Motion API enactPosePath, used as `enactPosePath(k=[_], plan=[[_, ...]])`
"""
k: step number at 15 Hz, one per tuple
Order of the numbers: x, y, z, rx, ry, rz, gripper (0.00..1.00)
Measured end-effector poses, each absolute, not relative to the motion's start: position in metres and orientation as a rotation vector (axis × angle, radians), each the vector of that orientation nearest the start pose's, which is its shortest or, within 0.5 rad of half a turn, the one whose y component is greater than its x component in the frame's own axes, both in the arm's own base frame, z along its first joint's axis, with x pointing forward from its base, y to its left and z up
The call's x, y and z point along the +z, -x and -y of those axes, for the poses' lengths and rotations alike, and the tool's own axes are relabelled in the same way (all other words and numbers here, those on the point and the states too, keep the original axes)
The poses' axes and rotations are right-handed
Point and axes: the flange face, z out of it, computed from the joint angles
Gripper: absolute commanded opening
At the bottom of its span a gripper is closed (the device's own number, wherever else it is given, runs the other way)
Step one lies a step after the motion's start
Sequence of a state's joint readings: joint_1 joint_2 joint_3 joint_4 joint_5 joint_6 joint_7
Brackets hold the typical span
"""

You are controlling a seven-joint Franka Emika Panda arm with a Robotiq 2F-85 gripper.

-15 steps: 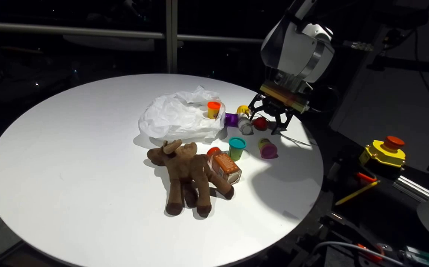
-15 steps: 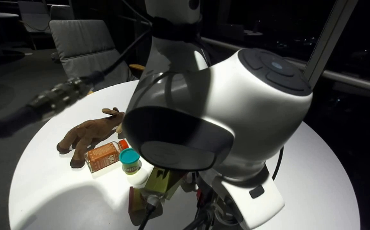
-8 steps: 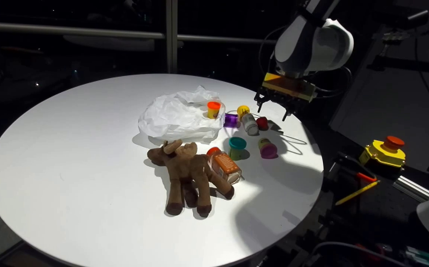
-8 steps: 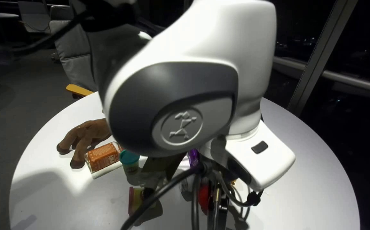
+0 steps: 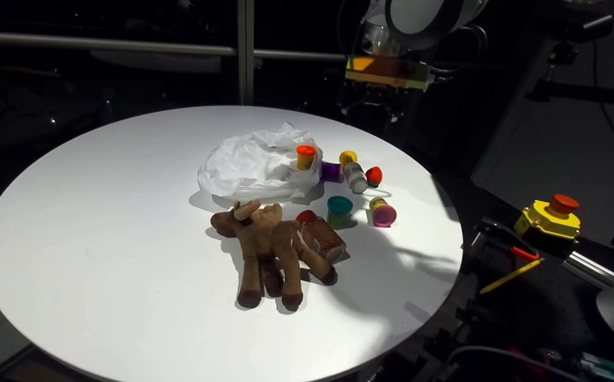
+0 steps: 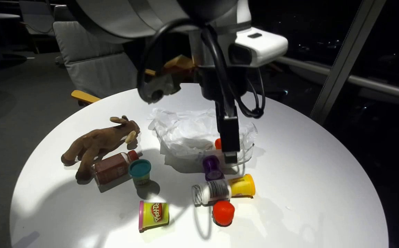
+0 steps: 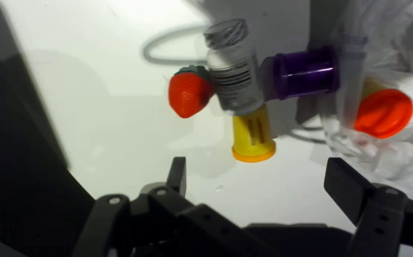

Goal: Remove the things from the plastic bag and put them on the table

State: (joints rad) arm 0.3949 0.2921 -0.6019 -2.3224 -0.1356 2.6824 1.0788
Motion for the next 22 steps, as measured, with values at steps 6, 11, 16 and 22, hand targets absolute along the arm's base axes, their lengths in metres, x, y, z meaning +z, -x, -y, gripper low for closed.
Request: enactPosePath(k=[6, 11, 16, 22], plan=[[0.240, -0.559, 0.048, -0.368, 2.887, -1.538, 1.00], [0.196, -0.578, 0.018, -0.431, 2.850, -1.497, 1.00], [0.175, -0.594, 0.018, -0.496, 2.748, -1.554, 1.00], [0.168, -0.609, 0.030, -0.535, 2.601, -1.672, 1.00]])
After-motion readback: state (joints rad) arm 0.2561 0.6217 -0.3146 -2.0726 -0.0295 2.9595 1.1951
